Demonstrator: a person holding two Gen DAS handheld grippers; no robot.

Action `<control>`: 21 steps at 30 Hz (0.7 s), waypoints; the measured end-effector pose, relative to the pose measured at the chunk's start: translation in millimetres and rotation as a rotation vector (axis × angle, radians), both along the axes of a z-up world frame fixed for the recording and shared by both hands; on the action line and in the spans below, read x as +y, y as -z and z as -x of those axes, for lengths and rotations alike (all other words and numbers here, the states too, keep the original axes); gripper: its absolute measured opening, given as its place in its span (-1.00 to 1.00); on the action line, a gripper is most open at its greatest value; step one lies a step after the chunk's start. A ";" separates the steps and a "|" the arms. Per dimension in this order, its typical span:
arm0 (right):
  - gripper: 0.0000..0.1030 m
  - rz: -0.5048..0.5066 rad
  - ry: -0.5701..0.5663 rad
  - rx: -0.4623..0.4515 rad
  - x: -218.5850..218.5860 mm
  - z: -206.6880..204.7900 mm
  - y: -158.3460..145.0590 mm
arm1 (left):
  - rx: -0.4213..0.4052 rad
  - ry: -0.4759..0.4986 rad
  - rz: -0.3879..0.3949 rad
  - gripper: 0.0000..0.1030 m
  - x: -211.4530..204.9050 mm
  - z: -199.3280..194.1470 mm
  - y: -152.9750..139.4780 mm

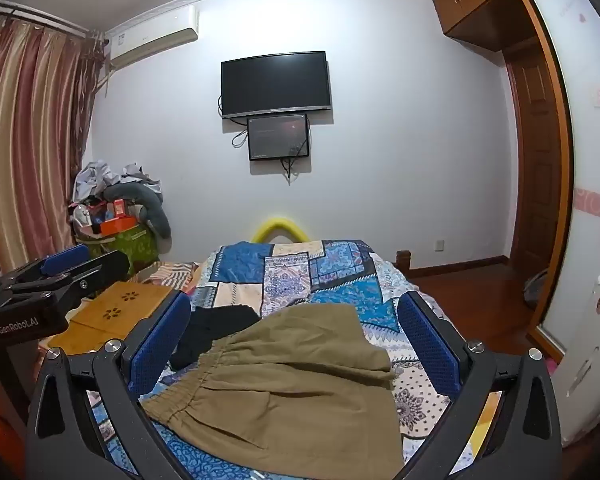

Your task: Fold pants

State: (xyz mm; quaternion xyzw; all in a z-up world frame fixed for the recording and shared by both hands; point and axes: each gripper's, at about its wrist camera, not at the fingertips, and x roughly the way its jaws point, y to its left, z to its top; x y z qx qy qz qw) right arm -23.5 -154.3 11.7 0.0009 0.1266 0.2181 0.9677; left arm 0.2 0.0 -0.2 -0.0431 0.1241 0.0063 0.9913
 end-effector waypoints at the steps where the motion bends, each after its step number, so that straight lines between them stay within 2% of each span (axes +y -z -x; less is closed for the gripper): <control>1: 1.00 0.003 0.000 0.006 0.0 -0.3 0.1 | 0.000 0.000 -0.007 1.00 -0.3 -0.1 0.0; 7: 1.00 0.005 0.001 0.011 -0.2 -1.5 0.7 | 0.004 0.000 -0.037 1.00 -3.6 -2.3 -0.6; 8: 1.00 0.004 0.001 0.011 -0.4 -1.7 0.9 | -0.006 0.012 -0.014 1.00 -3.9 -2.0 6.5; 9: 1.00 0.004 -0.001 0.011 -0.3 -1.7 0.8 | -0.009 0.012 -0.006 1.00 -2.3 3.0 -0.1; 15: 1.00 0.001 0.000 0.012 0.3 -1.6 0.7 | -0.018 0.014 -0.008 1.00 4.8 4.0 -2.1; 21: 1.00 -0.002 0.002 0.012 2.1 -0.8 -1.0 | -0.024 0.008 -0.029 1.00 -10.1 5.6 -5.6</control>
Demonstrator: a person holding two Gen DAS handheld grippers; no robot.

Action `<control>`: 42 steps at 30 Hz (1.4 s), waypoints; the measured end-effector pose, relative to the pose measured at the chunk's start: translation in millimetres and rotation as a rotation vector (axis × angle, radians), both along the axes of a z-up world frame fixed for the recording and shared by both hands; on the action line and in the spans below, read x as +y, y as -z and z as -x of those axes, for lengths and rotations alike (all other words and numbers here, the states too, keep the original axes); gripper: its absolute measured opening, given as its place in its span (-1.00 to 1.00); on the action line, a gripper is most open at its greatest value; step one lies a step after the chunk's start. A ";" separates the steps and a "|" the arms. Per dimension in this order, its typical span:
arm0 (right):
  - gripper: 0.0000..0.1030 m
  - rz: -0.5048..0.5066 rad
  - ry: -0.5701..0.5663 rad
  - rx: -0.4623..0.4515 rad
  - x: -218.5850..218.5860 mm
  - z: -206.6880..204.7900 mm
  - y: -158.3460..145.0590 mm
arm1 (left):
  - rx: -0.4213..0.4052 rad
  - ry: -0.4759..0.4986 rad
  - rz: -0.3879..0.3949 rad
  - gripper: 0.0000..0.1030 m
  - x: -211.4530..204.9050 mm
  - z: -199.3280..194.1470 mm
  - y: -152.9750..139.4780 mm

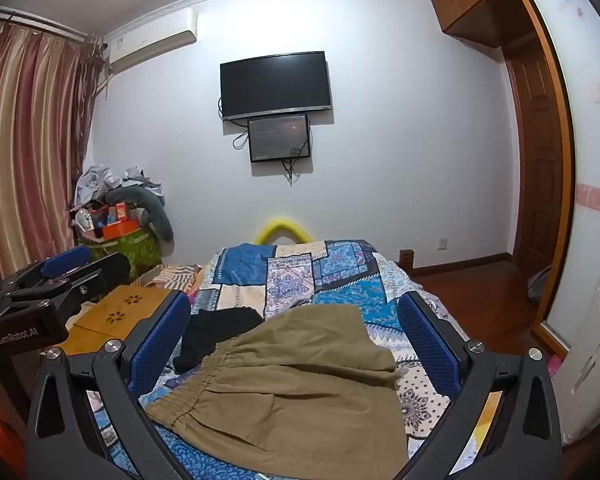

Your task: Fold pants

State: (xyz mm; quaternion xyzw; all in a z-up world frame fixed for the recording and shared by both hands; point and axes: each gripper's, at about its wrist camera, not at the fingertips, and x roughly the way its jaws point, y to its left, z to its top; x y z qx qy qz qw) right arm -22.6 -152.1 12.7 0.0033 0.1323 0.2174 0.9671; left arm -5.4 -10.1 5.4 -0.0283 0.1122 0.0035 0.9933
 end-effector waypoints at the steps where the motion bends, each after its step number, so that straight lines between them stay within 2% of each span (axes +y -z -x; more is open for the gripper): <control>1: 1.00 -0.001 -0.001 0.000 -1.2 0.0 0.4 | -0.001 0.001 -0.001 1.00 -0.2 0.3 -0.2; 42: 1.00 -0.017 0.002 0.003 -7.4 -2.7 -0.9 | 0.004 0.006 -0.005 1.00 -2.2 -2.8 5.2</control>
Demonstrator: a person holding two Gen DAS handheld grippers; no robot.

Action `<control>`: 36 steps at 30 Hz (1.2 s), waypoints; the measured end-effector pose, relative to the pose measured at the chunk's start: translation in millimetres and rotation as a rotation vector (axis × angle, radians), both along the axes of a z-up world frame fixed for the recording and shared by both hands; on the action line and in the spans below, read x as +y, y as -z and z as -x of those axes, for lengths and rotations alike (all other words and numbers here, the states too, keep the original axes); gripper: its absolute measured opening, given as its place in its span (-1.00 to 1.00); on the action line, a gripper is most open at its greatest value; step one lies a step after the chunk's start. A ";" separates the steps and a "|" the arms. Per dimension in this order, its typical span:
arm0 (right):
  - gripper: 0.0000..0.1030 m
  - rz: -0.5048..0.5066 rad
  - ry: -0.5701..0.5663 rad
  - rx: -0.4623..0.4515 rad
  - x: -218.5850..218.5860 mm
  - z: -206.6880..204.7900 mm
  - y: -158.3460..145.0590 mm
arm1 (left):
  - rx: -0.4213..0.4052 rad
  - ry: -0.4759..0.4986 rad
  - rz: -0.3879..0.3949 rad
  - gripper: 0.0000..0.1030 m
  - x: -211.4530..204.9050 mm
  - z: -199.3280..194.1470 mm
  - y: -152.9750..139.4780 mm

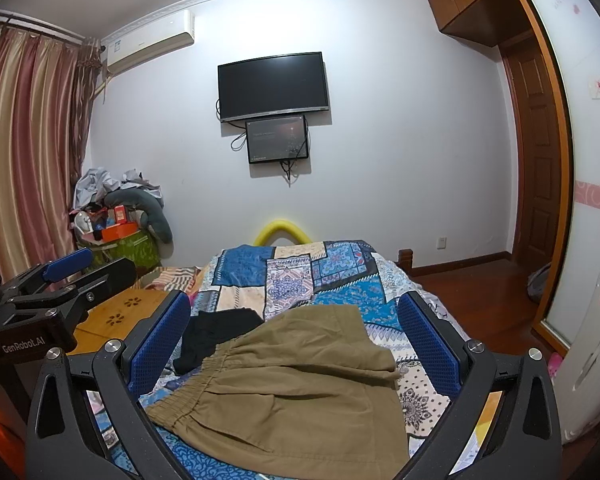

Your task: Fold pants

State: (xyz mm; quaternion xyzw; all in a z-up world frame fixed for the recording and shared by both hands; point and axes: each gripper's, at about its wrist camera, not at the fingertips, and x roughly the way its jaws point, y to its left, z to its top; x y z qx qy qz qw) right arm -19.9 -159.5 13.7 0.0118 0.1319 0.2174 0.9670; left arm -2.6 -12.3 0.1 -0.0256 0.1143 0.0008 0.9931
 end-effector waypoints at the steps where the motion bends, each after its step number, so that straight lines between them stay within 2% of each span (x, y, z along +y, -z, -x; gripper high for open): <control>1: 1.00 0.000 0.000 0.001 0.0 -0.2 -0.1 | 0.000 0.000 0.000 1.00 0.0 0.1 0.2; 26: 1.00 0.010 0.004 0.015 4.3 -5.6 7.8 | 0.019 0.002 0.016 1.00 0.3 -12.6 6.4; 32: 1.00 0.016 0.007 0.033 3.0 -18.3 15.2 | 0.076 0.010 0.029 1.00 6.2 -37.9 17.5; 36: 1.00 0.025 0.010 0.068 0.5 -35.3 27.5 | 0.179 0.029 0.042 1.00 14.3 -73.6 33.9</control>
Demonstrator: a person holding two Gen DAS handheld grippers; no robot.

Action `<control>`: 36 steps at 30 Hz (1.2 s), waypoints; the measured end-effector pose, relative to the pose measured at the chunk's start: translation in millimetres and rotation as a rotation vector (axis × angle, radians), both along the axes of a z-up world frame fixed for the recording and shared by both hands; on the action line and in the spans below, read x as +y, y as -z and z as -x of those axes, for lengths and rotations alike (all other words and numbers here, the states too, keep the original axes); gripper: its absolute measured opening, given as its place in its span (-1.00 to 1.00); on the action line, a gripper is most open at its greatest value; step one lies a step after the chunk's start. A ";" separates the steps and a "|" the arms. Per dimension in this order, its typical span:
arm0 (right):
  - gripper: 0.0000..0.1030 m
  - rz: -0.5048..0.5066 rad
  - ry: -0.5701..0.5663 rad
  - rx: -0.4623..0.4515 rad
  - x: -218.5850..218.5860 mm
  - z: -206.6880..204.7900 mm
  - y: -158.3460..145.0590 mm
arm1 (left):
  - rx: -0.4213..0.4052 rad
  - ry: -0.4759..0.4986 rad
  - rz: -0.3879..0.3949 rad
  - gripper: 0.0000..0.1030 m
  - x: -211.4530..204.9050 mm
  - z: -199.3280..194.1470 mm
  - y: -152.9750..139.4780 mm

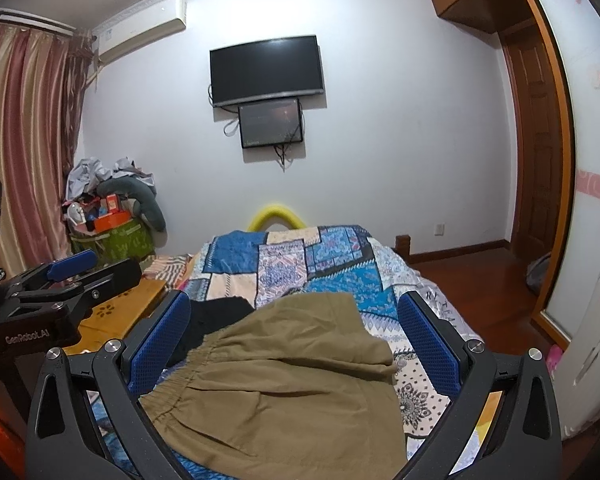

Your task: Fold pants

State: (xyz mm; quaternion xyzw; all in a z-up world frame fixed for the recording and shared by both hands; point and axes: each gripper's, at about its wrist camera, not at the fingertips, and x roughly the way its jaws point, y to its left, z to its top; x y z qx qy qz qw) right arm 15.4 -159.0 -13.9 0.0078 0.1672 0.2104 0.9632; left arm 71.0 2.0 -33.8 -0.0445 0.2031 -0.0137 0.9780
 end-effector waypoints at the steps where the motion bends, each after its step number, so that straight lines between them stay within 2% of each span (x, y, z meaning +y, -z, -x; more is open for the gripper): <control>1: 1.00 0.004 0.001 0.011 -1.0 -5.2 3.6 | 0.021 0.001 0.000 1.00 1.8 -7.2 4.0; 6: 1.00 0.028 0.017 0.100 -10.4 -38.4 30.9 | 0.159 -0.037 -0.040 1.00 14.4 -54.4 36.1; 13: 1.00 0.097 0.055 0.294 -37.2 -89.7 81.4 | 0.385 -0.079 -0.073 1.00 45.2 -113.9 96.2; 18: 0.99 0.158 0.047 0.433 -48.6 -120.6 117.3 | 0.475 -0.084 -0.078 1.00 66.5 -139.3 127.0; 22: 0.98 0.184 0.028 0.556 -56.0 -150.3 148.7 | 0.533 -0.095 -0.110 1.00 77.6 -151.9 143.6; 23: 0.95 0.170 0.023 0.586 -57.3 -156.6 153.5 | 0.550 -0.093 -0.121 1.00 79.8 -155.1 148.8; 26: 0.73 0.098 -0.002 0.695 -64.0 -176.1 170.6 | 0.587 -0.085 -0.132 0.80 84.8 -160.2 160.1; 29: 0.41 0.077 -0.016 0.771 -66.2 -187.5 184.8 | 0.635 -0.062 -0.117 0.71 90.4 -163.8 174.7; 31: 0.16 0.075 -0.040 0.804 -64.9 -192.2 193.9 | 0.677 -0.046 -0.083 0.65 96.6 -165.7 186.4; 33: 0.04 0.069 -0.069 0.847 -61.3 -194.1 203.1 | 0.709 -0.042 -0.054 0.65 99.9 -166.3 194.8; 36: 0.02 0.034 -0.079 0.849 -63.5 -194.6 206.9 | 0.760 -0.026 0.041 0.65 108.1 -167.5 210.3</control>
